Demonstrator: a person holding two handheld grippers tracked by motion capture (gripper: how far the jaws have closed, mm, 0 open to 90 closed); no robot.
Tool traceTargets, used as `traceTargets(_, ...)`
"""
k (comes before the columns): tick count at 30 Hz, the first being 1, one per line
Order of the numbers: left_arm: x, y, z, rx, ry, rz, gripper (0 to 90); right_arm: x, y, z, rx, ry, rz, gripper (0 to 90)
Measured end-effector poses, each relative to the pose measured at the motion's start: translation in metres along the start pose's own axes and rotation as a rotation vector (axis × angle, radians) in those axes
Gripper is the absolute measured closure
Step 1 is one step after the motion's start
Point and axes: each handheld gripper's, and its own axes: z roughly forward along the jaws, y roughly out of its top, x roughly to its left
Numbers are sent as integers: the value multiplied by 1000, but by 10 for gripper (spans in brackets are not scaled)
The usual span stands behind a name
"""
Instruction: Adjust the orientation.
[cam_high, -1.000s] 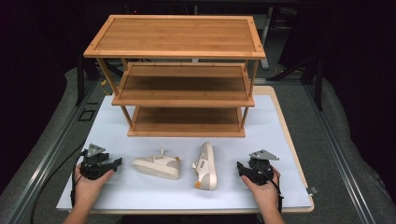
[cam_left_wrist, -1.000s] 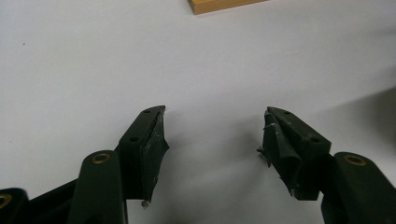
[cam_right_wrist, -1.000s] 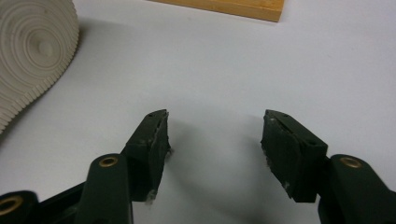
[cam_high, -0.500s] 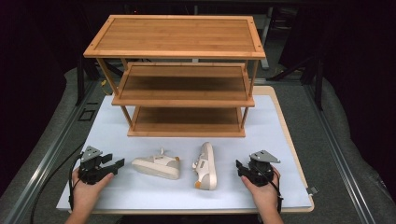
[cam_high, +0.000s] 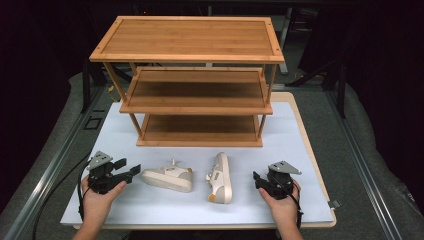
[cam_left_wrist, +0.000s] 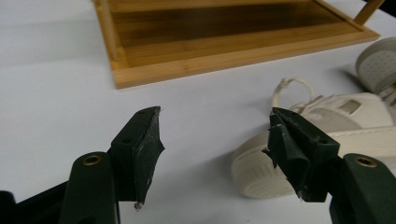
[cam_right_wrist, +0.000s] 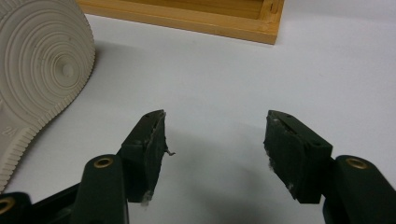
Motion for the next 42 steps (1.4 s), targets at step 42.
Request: traceTargets(42,-8,-18,-12,19,-93,-30,381,-6,-3,-3,4,33,42,379)
